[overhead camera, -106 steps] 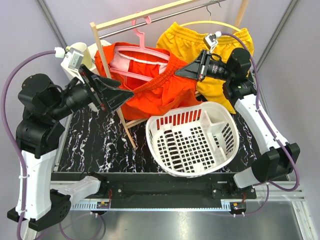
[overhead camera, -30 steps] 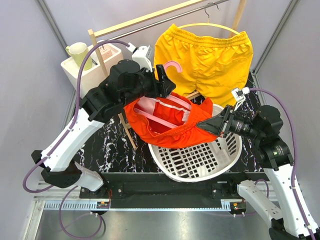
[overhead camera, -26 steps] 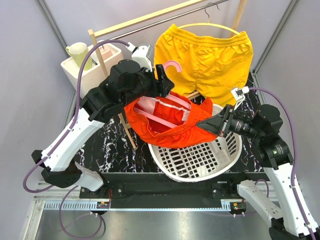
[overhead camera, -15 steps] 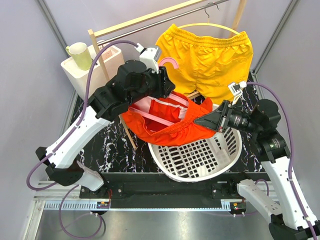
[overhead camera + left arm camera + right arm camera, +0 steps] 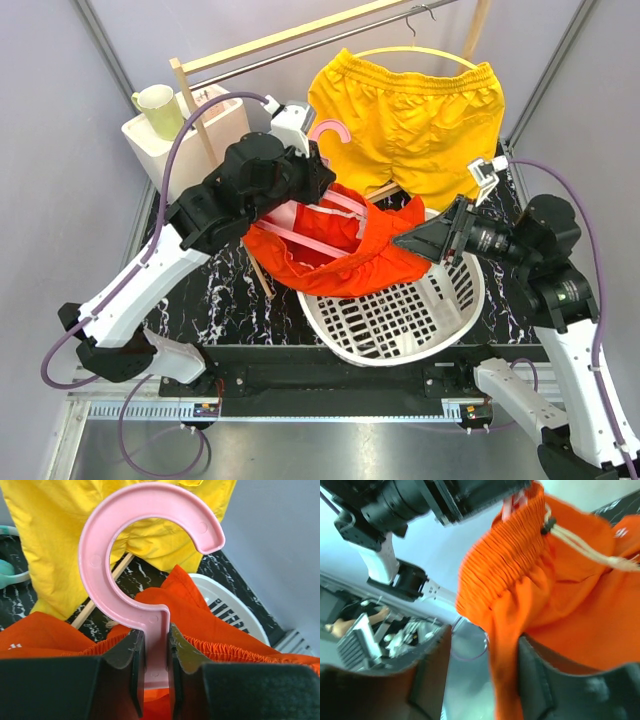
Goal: Remove the shorts from the hanger
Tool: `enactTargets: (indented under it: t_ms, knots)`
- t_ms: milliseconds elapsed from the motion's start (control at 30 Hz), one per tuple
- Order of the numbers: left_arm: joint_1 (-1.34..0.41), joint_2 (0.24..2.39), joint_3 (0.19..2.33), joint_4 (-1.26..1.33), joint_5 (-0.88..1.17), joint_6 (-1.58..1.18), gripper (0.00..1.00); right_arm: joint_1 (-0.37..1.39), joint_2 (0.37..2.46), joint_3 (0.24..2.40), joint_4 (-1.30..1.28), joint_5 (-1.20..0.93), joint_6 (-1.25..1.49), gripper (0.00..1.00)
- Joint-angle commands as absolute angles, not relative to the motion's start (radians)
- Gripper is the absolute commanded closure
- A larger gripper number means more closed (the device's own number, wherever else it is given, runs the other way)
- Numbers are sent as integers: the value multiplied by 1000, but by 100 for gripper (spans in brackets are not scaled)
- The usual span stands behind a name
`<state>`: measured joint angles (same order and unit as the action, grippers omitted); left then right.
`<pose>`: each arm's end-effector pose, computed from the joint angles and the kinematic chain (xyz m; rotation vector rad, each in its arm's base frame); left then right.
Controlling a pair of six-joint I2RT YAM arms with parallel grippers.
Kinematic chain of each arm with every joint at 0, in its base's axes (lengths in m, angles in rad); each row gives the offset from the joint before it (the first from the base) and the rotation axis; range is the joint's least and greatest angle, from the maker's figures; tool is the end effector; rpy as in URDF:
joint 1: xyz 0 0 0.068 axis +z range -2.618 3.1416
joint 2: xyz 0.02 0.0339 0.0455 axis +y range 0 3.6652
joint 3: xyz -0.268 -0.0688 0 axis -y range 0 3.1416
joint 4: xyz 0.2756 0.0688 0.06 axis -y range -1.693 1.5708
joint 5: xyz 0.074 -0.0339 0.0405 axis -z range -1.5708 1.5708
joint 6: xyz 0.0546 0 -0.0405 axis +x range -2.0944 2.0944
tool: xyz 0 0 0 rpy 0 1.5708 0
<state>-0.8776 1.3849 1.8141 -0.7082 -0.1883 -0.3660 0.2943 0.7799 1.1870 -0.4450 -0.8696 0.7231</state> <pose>0.2116 -0.2387 0.5110 0.3494 1.8697 -0.6874 0.1486 0.0886 0.4620 -0.3702 1.7709 1.4444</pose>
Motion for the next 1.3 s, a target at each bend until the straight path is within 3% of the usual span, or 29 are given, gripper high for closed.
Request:
enactTargets:
  t_ms: [0, 367, 833, 1133, 1200, 1267]
  knots:
    - [-906, 1338, 1804, -627, -346, -275, 100, 299, 805, 1343, -566, -732, 608, 38]
    - [-939, 1436, 1951, -580, -506, -52, 100, 299, 1052, 1704, -923, -465, 312, 35]
    - [-939, 1549, 2020, -451, -630, 37, 100, 307, 1207, 1815, -882, -638, 201, 32]
    - [-942, 1598, 2042, -448, -664, 12, 100, 366, 1281, 1839, -871, -600, 152, 30]
    - [-943, 1605, 2048, -448, -675, 3, 100, 386, 1290, 1819, -856, -565, 144, 26]
    - [-946, 1612, 2054, -449, -686, 3, 100, 411, 1298, 1793, -835, -500, 140, 13]
